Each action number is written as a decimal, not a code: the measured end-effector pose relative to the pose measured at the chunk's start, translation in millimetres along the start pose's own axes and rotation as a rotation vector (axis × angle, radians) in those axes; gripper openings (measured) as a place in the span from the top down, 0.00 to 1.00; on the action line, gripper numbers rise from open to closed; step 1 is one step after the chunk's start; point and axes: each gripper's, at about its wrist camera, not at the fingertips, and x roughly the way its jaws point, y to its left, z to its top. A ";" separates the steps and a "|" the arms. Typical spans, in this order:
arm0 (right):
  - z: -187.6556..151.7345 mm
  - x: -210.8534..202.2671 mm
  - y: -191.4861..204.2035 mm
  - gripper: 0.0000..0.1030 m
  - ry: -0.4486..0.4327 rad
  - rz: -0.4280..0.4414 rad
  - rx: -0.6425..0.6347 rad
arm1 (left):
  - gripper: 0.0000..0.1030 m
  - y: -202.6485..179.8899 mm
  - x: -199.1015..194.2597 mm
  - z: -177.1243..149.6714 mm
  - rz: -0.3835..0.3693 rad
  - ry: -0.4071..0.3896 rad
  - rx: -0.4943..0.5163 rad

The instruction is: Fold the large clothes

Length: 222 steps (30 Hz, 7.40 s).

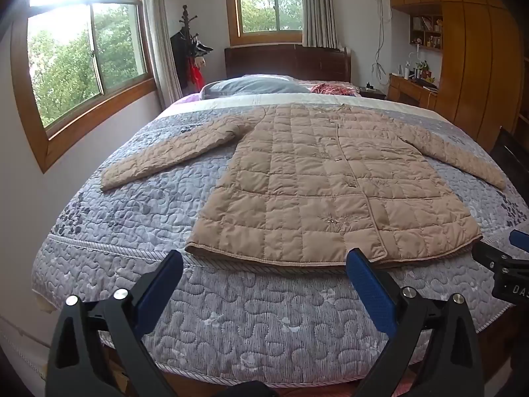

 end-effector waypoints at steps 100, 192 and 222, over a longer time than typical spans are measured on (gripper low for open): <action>35.4 50.2 -34.3 0.03 0.102 0.109 0.009 | 0.04 -24.8 55.1 30.3 -0.091 0.119 0.082; 310.2 271.6 -196.9 0.67 0.091 0.436 0.244 | 0.45 -171.1 370.9 252.4 -0.783 0.509 -0.038; 277.5 303.7 -196.7 0.67 0.200 0.498 0.267 | 0.97 -33.3 324.6 278.5 -0.587 0.218 -0.148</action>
